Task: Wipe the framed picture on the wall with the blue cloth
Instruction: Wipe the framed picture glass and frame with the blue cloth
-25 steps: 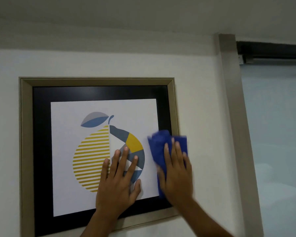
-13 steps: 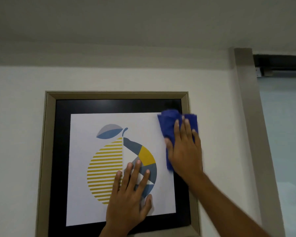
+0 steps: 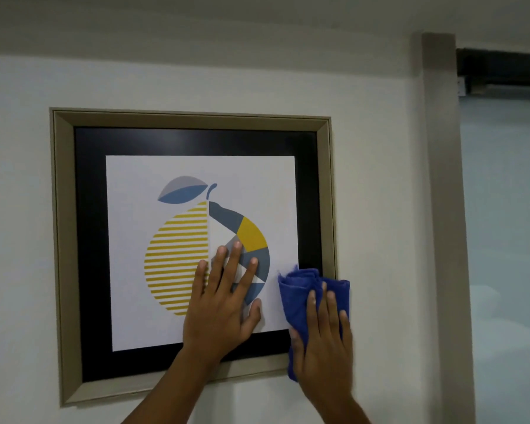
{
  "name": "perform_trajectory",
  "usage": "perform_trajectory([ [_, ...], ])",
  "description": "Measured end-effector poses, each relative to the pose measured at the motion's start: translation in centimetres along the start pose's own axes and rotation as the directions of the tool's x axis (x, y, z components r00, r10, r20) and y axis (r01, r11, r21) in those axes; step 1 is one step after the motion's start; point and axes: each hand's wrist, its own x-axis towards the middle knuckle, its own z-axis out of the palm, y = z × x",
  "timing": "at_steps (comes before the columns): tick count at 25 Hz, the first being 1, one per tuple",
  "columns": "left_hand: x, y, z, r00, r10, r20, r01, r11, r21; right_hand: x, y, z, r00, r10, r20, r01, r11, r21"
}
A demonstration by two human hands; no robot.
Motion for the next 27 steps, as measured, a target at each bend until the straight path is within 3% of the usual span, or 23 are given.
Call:
perform_trajectory([
  [2, 0.0, 0.0, 0.1, 1.000, -0.001, -0.010, 0.001, 1.000, -0.016, 1.6, -0.1, -0.6, 1.000, -0.010, 0.018, 0.010, 1.000, -0.018],
  [7, -0.4, 0.1, 0.3, 1.000, 0.001, -0.024, -0.001, 1.000, -0.014, 14.8, -2.3, -5.5, 0.989, -0.092, -0.113, 0.095, 0.995, 0.025],
  [11, -0.6, 0.0, 0.5, 0.999, 0.005, -0.032, -0.006, 1.000, -0.026, 23.2, -3.9, -8.0, 0.983, -0.065, -0.170, 0.065, 0.998, -0.002],
  [14, -0.6, 0.2, 0.1, 1.000, 0.001, -0.023, -0.002, 0.999, -0.039, 17.7, -3.2, -5.6, 0.983, -0.075, -0.169, 0.078, 0.997, 0.012],
  [18, -1.5, 2.5, -0.3, 0.992, -0.083, 0.095, 0.092, 0.991, -0.099, 2.6, 0.7, -2.3, 0.989, -0.149, 0.021, 0.149, 0.988, -0.041],
  [22, -3.5, 9.1, 0.0, 0.968, 0.075, 0.241, -0.017, 0.972, -0.235, -1.0, 4.0, -3.5, 0.961, -0.252, 0.117, 0.265, 0.958, -0.112],
  [27, -6.3, 20.3, 1.1, 0.934, 0.155, 0.323, -0.012, 0.915, -0.403, -7.3, 11.5, -5.9, 0.991, -0.083, 0.105, 0.095, 0.989, -0.114],
])
